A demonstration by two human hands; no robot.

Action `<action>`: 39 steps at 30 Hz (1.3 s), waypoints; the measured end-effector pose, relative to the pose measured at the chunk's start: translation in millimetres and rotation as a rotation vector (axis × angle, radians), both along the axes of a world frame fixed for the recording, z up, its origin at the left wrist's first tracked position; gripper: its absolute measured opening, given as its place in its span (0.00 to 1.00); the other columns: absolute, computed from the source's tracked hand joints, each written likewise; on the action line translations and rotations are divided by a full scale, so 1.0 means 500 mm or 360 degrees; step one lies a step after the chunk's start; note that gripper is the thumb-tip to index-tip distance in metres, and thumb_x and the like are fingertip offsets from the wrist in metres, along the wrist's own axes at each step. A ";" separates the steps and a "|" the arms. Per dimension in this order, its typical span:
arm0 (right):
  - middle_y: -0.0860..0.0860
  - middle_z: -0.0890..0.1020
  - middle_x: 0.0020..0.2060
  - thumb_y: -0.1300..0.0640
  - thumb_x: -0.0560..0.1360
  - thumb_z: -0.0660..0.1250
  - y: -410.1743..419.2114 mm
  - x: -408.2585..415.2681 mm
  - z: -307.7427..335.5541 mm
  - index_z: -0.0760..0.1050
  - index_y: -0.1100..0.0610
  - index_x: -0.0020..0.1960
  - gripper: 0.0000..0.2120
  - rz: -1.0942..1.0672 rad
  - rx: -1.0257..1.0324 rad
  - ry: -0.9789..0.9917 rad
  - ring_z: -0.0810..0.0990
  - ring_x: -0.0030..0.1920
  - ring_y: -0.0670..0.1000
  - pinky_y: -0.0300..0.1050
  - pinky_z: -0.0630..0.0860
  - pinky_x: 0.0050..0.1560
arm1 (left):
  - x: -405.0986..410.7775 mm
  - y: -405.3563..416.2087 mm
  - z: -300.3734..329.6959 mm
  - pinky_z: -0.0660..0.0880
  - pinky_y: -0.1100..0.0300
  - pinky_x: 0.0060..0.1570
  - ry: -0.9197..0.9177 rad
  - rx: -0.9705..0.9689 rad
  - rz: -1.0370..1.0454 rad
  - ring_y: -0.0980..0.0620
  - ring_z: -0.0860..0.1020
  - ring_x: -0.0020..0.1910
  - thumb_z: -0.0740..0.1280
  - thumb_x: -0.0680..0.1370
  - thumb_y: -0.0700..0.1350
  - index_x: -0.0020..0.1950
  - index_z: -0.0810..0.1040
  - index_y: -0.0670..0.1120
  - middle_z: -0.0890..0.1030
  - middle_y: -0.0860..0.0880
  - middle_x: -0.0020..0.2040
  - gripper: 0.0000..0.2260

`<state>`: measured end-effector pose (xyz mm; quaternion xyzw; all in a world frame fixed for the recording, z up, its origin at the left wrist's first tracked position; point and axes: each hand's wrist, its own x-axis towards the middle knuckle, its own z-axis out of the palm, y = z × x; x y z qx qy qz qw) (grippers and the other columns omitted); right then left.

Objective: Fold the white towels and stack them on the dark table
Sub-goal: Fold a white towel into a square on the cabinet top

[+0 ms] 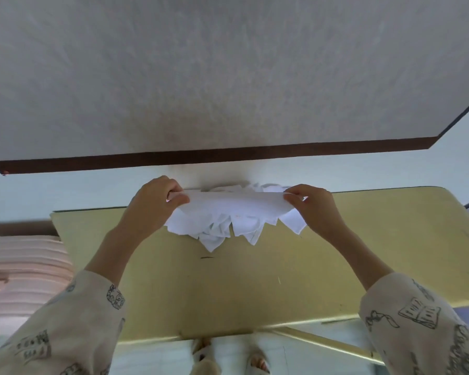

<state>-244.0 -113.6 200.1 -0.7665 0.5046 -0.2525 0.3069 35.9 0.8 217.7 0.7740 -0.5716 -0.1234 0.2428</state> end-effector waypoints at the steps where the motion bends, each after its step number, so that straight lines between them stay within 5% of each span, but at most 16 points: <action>1: 0.47 0.80 0.40 0.61 0.76 0.65 0.008 -0.016 -0.010 0.81 0.58 0.48 0.06 0.0030 0.0010 0.0023 0.73 0.36 0.37 0.24 0.66 0.39 | -0.013 0.015 -0.013 0.67 0.60 0.45 -0.0006 -0.0029 -0.0017 0.51 0.73 0.42 0.66 0.76 0.45 0.45 0.77 0.43 0.76 0.51 0.42 0.05; 6: 0.48 0.83 0.47 0.58 0.76 0.65 0.068 -0.108 -0.112 0.81 0.57 0.51 0.08 0.0186 0.0234 0.0241 0.76 0.42 0.45 0.36 0.67 0.47 | -0.087 0.093 -0.121 0.69 0.55 0.47 0.0013 0.0060 -0.0042 0.49 0.73 0.45 0.67 0.75 0.38 0.47 0.80 0.41 0.75 0.52 0.41 0.03; 10: 0.49 0.83 0.49 0.58 0.76 0.65 0.128 -0.170 -0.217 0.82 0.57 0.51 0.08 0.0333 0.0499 0.0449 0.76 0.45 0.46 0.34 0.65 0.44 | -0.139 0.161 -0.247 0.69 0.55 0.52 0.0093 0.0477 -0.0076 0.48 0.73 0.48 0.67 0.75 0.40 0.49 0.81 0.40 0.78 0.46 0.47 0.06; 13: 0.48 0.82 0.50 0.57 0.77 0.64 0.162 -0.195 -0.286 0.81 0.57 0.53 0.09 0.0377 0.0690 0.0582 0.78 0.48 0.48 0.30 0.66 0.39 | -0.172 0.202 -0.319 0.69 0.56 0.47 0.0241 0.0726 -0.0110 0.50 0.72 0.42 0.65 0.76 0.41 0.42 0.80 0.43 0.79 0.43 0.43 0.05; 16: 0.51 0.83 0.52 0.57 0.77 0.64 0.171 -0.201 -0.336 0.81 0.58 0.54 0.10 0.0357 0.0793 0.0602 0.79 0.55 0.50 0.36 0.66 0.46 | -0.195 0.210 -0.362 0.66 0.59 0.41 0.0400 0.0884 -0.0012 0.51 0.72 0.39 0.66 0.76 0.42 0.40 0.76 0.47 0.75 0.47 0.37 0.05; 19: 0.52 0.83 0.50 0.57 0.76 0.66 0.150 -0.196 -0.365 0.81 0.60 0.52 0.09 0.0201 0.0886 0.0454 0.78 0.51 0.48 0.36 0.66 0.48 | -0.193 0.194 -0.389 0.66 0.69 0.37 0.0580 0.0852 0.0193 0.56 0.74 0.40 0.68 0.75 0.43 0.46 0.81 0.44 0.77 0.51 0.39 0.04; 22: 0.52 0.82 0.44 0.58 0.76 0.66 0.105 -0.178 -0.391 0.82 0.61 0.50 0.09 0.0050 0.0912 0.0304 0.77 0.44 0.47 0.38 0.67 0.47 | -0.173 0.161 -0.410 0.67 0.73 0.35 0.0792 0.0689 0.0421 0.60 0.74 0.37 0.70 0.74 0.43 0.43 0.80 0.46 0.78 0.53 0.38 0.01; 28: 0.45 0.76 0.33 0.58 0.76 0.65 0.031 -0.128 -0.453 0.79 0.59 0.47 0.06 -0.0191 0.0886 0.0097 0.71 0.33 0.41 0.38 0.68 0.39 | -0.154 0.080 -0.459 0.68 0.73 0.34 0.1036 0.0485 0.0680 0.64 0.74 0.29 0.69 0.75 0.44 0.41 0.78 0.49 0.78 0.55 0.35 0.02; 33: 0.53 0.78 0.39 0.56 0.76 0.65 0.007 -0.102 -0.501 0.78 0.60 0.49 0.08 -0.0303 0.0792 0.0156 0.74 0.40 0.49 0.39 0.68 0.41 | -0.140 0.043 -0.519 0.72 0.65 0.44 0.1089 0.0547 0.0799 0.57 0.76 0.37 0.69 0.74 0.45 0.43 0.79 0.48 0.79 0.54 0.38 0.02; 39: 0.44 0.73 0.32 0.55 0.76 0.65 -0.003 -0.100 -0.527 0.78 0.59 0.48 0.08 -0.0306 0.0735 0.0256 0.71 0.34 0.43 0.29 0.64 0.34 | -0.135 0.030 -0.551 0.71 0.62 0.42 0.1020 0.0582 0.0888 0.53 0.76 0.40 0.68 0.74 0.46 0.43 0.79 0.49 0.79 0.54 0.39 0.02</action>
